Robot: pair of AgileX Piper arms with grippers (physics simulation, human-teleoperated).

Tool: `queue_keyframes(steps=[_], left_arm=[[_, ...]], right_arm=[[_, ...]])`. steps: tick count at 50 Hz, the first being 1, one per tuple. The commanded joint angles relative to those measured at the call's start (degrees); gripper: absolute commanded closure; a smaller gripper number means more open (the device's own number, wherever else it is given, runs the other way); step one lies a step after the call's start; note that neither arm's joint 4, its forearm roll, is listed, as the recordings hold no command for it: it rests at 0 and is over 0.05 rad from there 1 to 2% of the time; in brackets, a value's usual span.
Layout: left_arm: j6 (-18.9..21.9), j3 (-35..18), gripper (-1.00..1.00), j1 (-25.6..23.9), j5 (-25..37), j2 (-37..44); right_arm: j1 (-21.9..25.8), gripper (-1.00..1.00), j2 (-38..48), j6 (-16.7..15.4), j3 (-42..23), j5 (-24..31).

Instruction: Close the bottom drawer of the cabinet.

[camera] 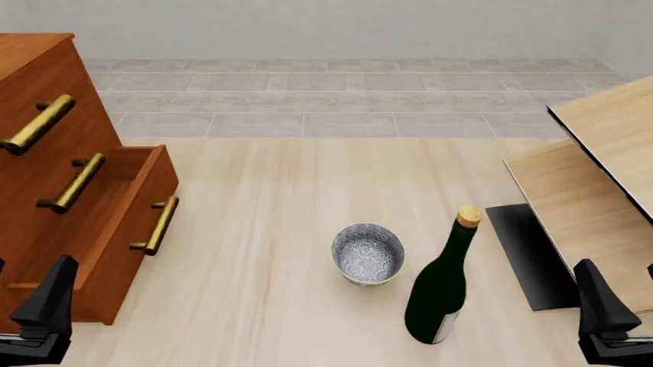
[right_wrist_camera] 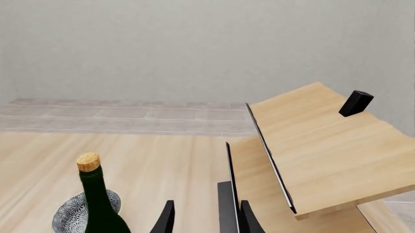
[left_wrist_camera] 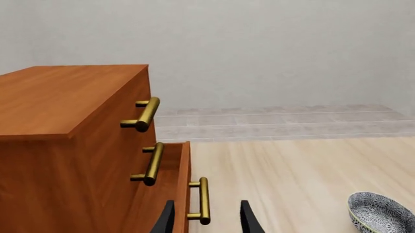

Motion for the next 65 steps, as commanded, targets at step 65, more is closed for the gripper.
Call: queue_keyframes(steps=[65], left_arm=[[1.27,-0.92,-1.00,-26.22,-62.68,70.23]], right_arm=[[0.28,-1.00,-0.26,-0.62,0.17,-0.10]])
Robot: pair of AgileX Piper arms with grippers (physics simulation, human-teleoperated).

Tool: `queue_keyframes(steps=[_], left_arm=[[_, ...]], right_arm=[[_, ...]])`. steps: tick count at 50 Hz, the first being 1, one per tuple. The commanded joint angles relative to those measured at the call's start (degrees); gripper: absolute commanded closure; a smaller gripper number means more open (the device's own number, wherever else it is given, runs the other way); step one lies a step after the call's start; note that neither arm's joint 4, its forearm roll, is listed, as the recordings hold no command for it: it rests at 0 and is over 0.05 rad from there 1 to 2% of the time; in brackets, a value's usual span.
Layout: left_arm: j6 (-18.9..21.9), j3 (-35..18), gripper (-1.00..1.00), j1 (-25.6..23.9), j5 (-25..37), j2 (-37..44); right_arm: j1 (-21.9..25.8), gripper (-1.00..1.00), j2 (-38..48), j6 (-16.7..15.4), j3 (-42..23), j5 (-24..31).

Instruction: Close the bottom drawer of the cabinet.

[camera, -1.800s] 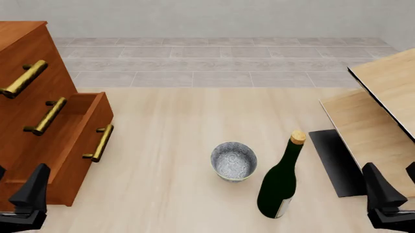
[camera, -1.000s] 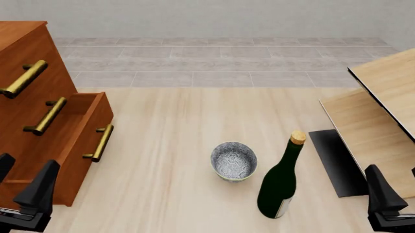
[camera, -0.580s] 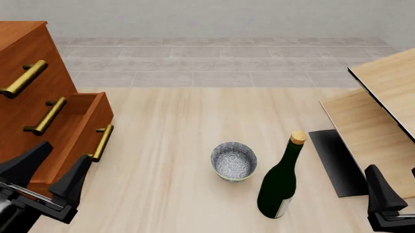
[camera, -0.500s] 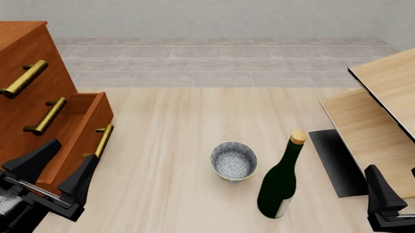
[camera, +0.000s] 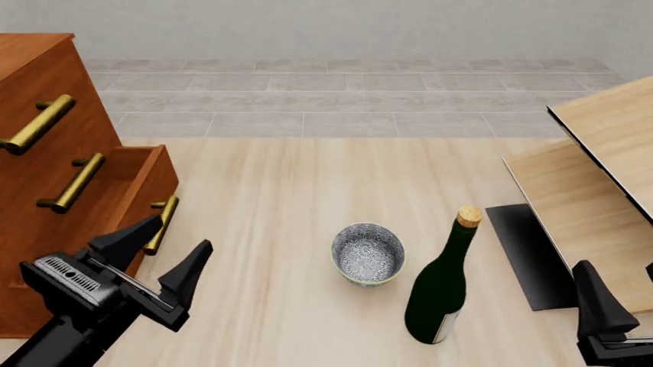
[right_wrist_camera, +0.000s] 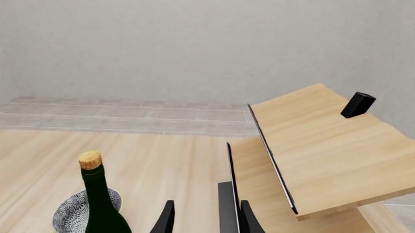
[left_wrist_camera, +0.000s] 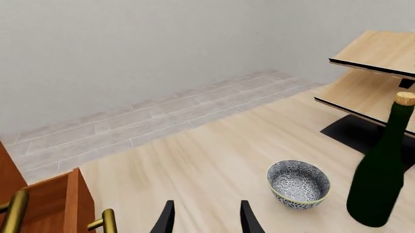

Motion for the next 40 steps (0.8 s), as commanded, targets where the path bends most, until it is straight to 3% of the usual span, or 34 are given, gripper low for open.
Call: queue_keyframes(steps=[1,10,14,25,40], left_arm=[[-3.60,-1.94,-1.00,-1.57,-7.59,11.94],[-5.59,-4.43,-1.00,-1.54,-8.36,17.26],[-9.31,-6.02,-1.00,-1.16,-9.66,22.27],[-12.30,-7.04,-1.00,1.13,-12.92,28.25],[-12.12,-7.75,-1.00,4.95,-14.04,30.88]], right_arm=[[-0.23,-1.00,-0.02,0.03,-0.10,0.01],[-0.38,-1.00,-0.02,0.28,-0.15,-0.02],[-0.50,-1.00,-0.02,0.47,-0.22,0.01],[-0.80,-1.00,-0.02,0.75,-0.25,-0.09],[-0.84,-1.00,-0.03,0.82,-0.01,-0.43]])
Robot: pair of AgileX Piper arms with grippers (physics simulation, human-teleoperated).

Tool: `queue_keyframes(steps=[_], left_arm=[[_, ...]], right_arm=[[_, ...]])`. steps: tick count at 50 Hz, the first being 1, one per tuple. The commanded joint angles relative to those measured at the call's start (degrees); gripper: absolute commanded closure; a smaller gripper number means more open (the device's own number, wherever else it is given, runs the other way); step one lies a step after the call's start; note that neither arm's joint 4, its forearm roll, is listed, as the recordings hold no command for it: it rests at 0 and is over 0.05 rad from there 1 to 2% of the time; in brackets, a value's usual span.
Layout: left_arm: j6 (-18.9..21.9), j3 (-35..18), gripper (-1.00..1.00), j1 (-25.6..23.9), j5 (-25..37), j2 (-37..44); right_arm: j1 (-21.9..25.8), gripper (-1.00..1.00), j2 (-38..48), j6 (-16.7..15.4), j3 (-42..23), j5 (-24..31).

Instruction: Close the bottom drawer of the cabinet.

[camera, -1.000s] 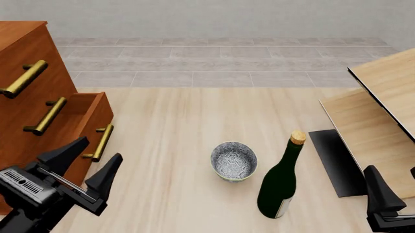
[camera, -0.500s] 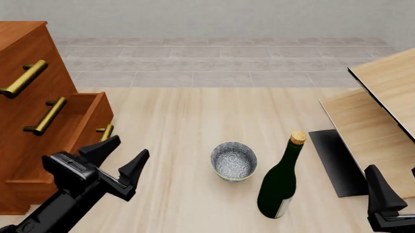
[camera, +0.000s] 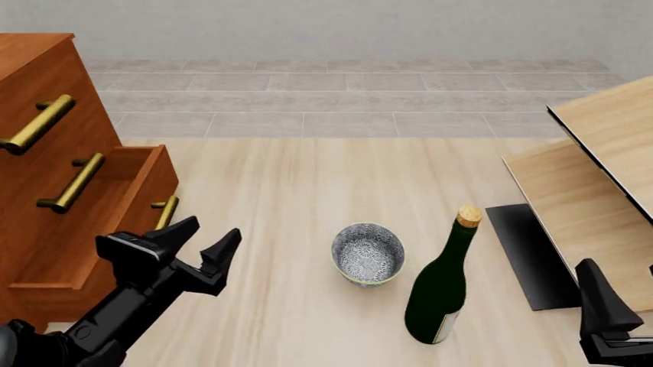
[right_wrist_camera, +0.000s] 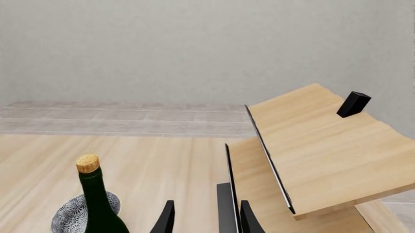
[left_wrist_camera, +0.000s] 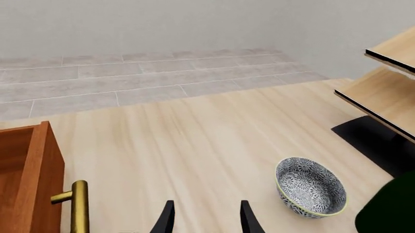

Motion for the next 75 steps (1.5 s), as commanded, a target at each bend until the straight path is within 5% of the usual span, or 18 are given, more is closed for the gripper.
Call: queue_keyframes(steps=[1,41,75], left_arm=[[-0.49,-0.70,-1.00,2.75,-1.16,2.92],[-2.68,-2.71,-1.00,9.48,-1.29,10.83],[2.48,-3.59,-1.00,17.41,-1.30,13.35]], right_arm=[[-0.09,-1.00,0.00,0.06,0.16,-0.24],[0.71,-1.00,0.00,-0.55,0.05,-0.05],[0.99,-1.00,0.02,-0.33,0.12,0.13]])
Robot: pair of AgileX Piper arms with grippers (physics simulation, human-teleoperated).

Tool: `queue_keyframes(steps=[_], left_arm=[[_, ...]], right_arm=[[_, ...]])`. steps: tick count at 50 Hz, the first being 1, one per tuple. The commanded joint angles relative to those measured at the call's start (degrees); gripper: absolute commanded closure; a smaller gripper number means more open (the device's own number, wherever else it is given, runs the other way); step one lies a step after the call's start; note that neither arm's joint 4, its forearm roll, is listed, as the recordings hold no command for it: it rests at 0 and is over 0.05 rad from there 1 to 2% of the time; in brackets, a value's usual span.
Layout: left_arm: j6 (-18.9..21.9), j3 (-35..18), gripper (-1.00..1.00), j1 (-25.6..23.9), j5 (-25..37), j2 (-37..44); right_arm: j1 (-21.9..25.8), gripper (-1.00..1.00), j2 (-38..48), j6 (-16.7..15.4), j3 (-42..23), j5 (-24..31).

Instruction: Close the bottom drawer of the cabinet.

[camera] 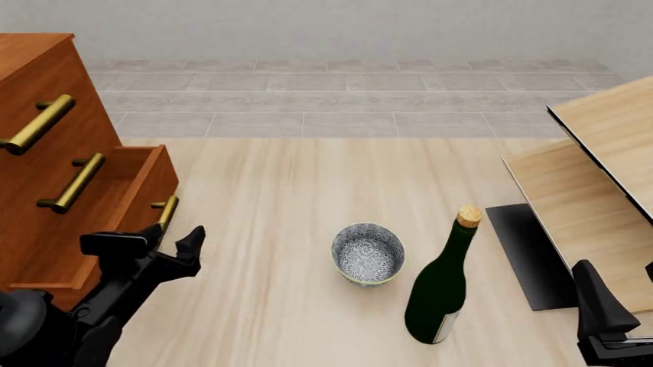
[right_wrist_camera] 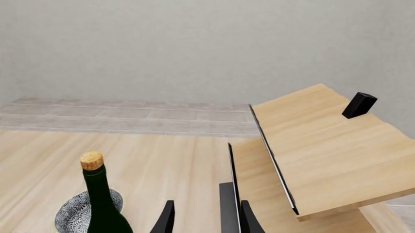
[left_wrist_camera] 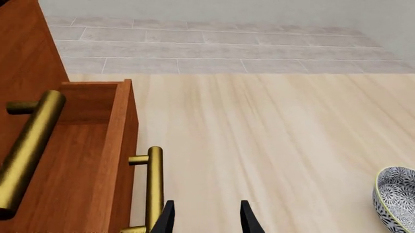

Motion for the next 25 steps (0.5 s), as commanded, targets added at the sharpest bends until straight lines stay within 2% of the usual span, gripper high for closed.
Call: queue_keyframes(steps=[1,25], left_arm=[[1.94,-0.40,-1.00,3.04,-0.01,1.00],[2.92,-1.03,-1.00,8.71,0.00,2.50]], right_arm=[[-0.06,-1.00,0.00,0.10,0.07,-0.09],[-0.28,-1.00,-0.02,0.25,0.16,-0.39]])
